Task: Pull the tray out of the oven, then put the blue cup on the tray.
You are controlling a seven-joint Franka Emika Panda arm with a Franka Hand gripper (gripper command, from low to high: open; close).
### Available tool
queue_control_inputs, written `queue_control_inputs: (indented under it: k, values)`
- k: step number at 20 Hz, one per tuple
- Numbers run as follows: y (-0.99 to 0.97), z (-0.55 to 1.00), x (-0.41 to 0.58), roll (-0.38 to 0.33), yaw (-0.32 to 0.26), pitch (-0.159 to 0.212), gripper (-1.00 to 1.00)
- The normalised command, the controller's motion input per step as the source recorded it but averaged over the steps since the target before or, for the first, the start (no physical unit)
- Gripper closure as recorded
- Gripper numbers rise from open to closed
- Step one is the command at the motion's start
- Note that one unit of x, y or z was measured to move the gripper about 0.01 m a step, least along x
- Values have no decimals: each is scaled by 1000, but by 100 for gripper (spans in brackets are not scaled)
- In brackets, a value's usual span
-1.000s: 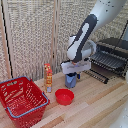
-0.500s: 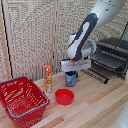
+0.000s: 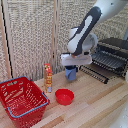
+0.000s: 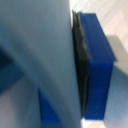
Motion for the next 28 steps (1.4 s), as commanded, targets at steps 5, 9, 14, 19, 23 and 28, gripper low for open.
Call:
queue_control_inputs:
  k: [5, 9, 14, 19, 23, 28]
  values:
    - [-3, 855, 294, -71, -284, 55, 100]
    - [-157, 855, 457, -19, -216, 75, 100]
    - [-495, 813, 443, 14, -135, 79, 100]
    - [-868, 614, 157, 57, -43, 82, 100]
    - [-970, 456, 19, 75, -16, 65, 100]
    - [-978, 303, 31, 55, -31, 20, 100]
